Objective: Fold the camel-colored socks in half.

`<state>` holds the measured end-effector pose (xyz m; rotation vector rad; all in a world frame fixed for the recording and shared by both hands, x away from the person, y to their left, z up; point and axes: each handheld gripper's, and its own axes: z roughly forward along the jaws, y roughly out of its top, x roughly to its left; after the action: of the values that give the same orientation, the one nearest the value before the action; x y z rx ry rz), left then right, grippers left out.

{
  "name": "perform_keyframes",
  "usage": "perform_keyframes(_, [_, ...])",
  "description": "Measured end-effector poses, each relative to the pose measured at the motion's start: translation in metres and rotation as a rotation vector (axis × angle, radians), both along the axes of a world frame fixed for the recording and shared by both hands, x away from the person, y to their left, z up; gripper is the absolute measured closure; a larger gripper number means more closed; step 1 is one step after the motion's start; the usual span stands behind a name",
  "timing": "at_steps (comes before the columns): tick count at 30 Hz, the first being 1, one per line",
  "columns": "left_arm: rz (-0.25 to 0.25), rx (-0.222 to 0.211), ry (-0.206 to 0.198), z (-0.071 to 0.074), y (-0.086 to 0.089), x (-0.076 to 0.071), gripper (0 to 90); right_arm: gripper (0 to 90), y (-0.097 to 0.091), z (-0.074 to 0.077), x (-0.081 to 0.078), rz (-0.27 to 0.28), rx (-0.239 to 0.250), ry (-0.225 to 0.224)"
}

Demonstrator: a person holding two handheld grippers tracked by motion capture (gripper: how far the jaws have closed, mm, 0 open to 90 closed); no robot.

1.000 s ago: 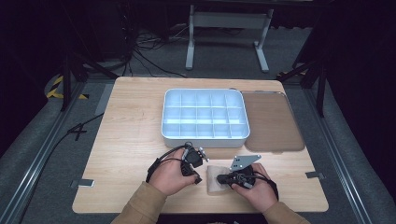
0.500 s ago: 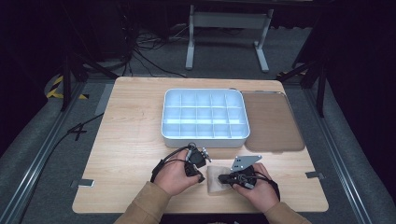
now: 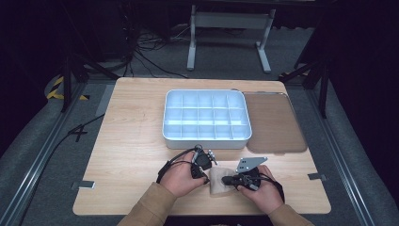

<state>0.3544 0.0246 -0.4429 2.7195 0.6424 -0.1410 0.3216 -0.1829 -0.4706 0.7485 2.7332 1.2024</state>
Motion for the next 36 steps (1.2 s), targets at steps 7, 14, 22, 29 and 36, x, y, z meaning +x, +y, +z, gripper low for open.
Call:
perform_keyframes(7, [-0.012,0.035,-0.04,-0.001,-0.007,0.0,82.7,89.5,-0.004,-0.003,0.0,-0.01,0.029,0.003])
perform_keyframes(14, [-0.029,0.023,-0.04,-0.002,-0.012,0.0,83.0,89.6,-0.003,-0.003,-0.002,-0.015,0.024,-0.013])
perform_keyframes(22, [-0.045,-0.019,-0.046,0.003,-0.014,-0.001,82.6,89.5,0.001,0.0,-0.006,-0.015,-0.021,-0.045])
perform_keyframes(29, [-0.07,-0.076,-0.093,0.012,-0.021,-0.005,82.9,89.5,0.004,0.001,-0.008,-0.019,-0.038,-0.056])
perform_keyframes(36, [-0.084,-0.077,-0.117,0.015,-0.028,-0.009,84.9,89.5,0.005,0.002,-0.009,-0.017,-0.053,-0.067])
